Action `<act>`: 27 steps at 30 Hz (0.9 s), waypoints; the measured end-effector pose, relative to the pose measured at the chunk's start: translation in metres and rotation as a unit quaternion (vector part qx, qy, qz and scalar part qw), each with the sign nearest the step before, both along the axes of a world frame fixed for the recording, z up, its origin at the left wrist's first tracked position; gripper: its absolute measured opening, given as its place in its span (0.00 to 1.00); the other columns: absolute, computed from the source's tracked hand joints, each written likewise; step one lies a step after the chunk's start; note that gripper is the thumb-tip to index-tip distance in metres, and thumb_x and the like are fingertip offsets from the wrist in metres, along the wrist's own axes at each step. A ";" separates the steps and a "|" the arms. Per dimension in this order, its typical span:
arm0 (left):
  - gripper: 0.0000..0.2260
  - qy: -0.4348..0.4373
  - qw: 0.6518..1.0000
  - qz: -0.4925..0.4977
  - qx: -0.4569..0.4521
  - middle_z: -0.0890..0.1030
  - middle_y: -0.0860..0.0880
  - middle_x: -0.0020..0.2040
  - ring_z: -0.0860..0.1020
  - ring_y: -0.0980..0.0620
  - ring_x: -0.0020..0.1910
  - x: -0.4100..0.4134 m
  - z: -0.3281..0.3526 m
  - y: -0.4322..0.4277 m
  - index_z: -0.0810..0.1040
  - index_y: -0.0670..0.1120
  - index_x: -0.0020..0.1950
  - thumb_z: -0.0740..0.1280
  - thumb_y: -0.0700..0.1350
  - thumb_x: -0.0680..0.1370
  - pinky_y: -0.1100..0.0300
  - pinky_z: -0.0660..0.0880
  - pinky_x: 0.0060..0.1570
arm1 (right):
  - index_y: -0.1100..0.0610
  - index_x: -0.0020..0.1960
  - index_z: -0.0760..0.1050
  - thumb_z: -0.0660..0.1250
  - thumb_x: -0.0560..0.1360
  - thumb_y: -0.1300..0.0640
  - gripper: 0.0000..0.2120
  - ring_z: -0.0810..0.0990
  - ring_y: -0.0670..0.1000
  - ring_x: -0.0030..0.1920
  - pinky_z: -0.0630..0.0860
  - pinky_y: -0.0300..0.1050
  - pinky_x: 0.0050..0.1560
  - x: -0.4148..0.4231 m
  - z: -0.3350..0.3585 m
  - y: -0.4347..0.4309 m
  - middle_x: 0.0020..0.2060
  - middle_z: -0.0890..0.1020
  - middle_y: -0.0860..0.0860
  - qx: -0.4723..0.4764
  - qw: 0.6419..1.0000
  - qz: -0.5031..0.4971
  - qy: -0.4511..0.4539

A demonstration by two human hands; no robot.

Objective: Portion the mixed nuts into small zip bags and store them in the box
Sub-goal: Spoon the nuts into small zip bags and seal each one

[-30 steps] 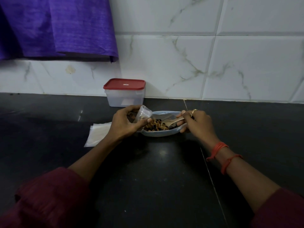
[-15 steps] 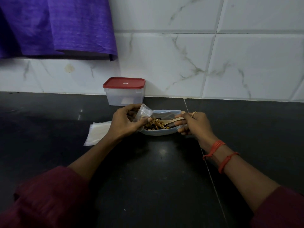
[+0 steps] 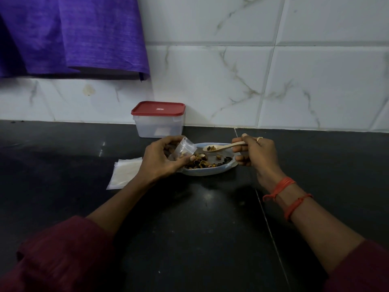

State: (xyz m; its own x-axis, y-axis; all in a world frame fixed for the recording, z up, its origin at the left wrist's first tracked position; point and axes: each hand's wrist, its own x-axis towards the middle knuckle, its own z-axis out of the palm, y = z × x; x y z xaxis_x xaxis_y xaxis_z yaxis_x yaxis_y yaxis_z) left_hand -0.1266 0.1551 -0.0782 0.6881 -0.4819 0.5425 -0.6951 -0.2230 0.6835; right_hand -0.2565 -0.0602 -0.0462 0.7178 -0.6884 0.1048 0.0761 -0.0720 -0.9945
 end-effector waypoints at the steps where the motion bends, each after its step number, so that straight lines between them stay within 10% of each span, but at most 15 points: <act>1: 0.30 -0.007 1.000 0.000 0.004 0.82 0.54 0.56 0.80 0.59 0.53 0.000 0.000 0.000 0.77 0.49 0.67 0.78 0.57 0.67 0.61 0.80 0.53 | 0.59 0.47 0.84 0.61 0.83 0.56 0.15 0.78 0.46 0.25 0.76 0.39 0.28 0.000 0.002 0.001 0.31 0.84 0.51 0.012 1.000 0.009 -0.010; 6: 0.32 -0.036 0.999 0.001 0.025 0.81 0.52 0.59 0.79 0.57 0.56 -0.005 0.000 -0.002 0.76 0.50 0.68 0.78 0.60 0.67 0.55 0.80 0.57 | 0.57 0.48 0.83 0.61 0.84 0.54 0.14 0.79 0.47 0.25 0.78 0.38 0.29 -0.002 0.006 0.015 0.34 0.86 0.52 0.024 0.996 0.067 -0.054; 14: 0.33 -0.021 1.000 -0.001 0.012 0.83 0.54 0.56 0.81 0.58 0.54 -0.003 0.000 -0.001 0.78 0.50 0.66 0.75 0.66 0.65 0.52 0.81 0.55 | 0.46 0.55 0.83 0.70 0.79 0.56 0.08 0.86 0.49 0.38 0.84 0.47 0.44 -0.004 0.002 0.033 0.47 0.87 0.46 -0.298 0.936 0.174 -0.064; 27: 0.28 0.012 1.000 -0.004 -0.025 0.83 0.55 0.55 0.80 0.60 0.54 -0.003 0.005 -0.003 0.79 0.49 0.66 0.78 0.56 0.69 0.63 0.79 0.54 | 0.54 0.56 0.82 0.68 0.79 0.61 0.08 0.86 0.53 0.34 0.81 0.42 0.36 -0.005 0.004 0.024 0.44 0.87 0.52 -0.172 0.966 0.151 -0.124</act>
State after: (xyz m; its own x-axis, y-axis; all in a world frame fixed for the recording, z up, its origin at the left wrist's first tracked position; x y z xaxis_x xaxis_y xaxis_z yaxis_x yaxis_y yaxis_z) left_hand -0.1293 0.1525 -0.0734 0.6969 -0.4606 0.5497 -0.6806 -0.1830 0.7095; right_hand -0.2610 -0.0366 -0.0425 0.8034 -0.3465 0.4842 0.3780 -0.3315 -0.8644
